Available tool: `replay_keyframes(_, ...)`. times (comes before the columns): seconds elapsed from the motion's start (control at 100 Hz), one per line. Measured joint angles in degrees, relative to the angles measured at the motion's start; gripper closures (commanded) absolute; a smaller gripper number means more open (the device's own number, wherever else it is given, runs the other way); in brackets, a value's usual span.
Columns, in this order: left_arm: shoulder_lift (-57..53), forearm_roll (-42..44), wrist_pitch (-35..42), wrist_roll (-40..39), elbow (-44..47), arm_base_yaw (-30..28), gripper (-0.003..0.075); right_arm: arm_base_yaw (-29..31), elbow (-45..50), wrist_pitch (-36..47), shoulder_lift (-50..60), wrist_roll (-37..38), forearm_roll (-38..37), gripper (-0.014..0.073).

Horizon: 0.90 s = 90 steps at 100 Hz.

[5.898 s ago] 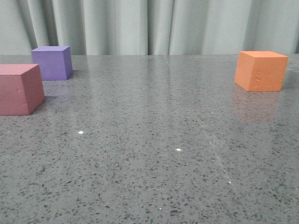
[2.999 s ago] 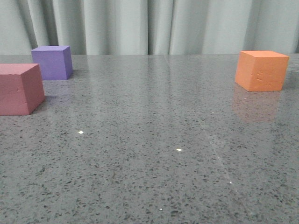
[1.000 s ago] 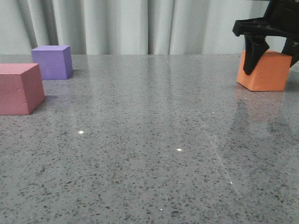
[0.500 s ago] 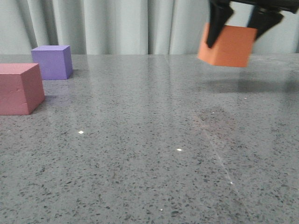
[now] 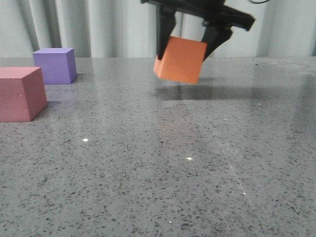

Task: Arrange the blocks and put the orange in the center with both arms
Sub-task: 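Lift the orange cube and carry it toward the table center, then set the orange cube down, open the right gripper, withdraw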

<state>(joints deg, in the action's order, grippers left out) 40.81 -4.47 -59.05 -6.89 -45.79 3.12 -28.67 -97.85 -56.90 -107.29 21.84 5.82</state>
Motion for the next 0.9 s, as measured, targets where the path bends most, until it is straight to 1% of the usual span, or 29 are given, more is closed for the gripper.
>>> replay_keyframes(0.17,0.0,0.0,0.0,0.0,0.0,0.0,0.0041,-2.29,-2.46,0.0,-3.11,1.92,0.0,0.0252)
replay_keyframes(0.34,0.0,-0.35,0.0,0.0,0.0,0.0,0.0041,-2.53,-3.16,0.03,-5.14,3.21,-0.25,0.0252)
replay_keyframes(0.63,0.0,-0.84,0.0,0.0,0.0,0.0,0.0041,-2.53,-3.26,0.13,-5.15,3.71,-0.62,0.0242)
replay_keyframes(0.71,0.0,-0.84,0.0,0.0,0.0,0.0,0.0041,-2.53,-3.26,0.15,-5.15,3.71,-0.72,0.018)
replay_keyframes(0.83,0.0,-0.84,0.0,0.0,0.0,0.0,0.0041,-2.53,-3.26,0.25,-5.15,3.84,-0.72,0.0042)
replay_keyframes(0.9,0.0,-0.84,0.0,0.0,0.0,0.0,0.0041,-2.53,-3.26,0.25,-5.25,3.82,-0.83,-0.0021)
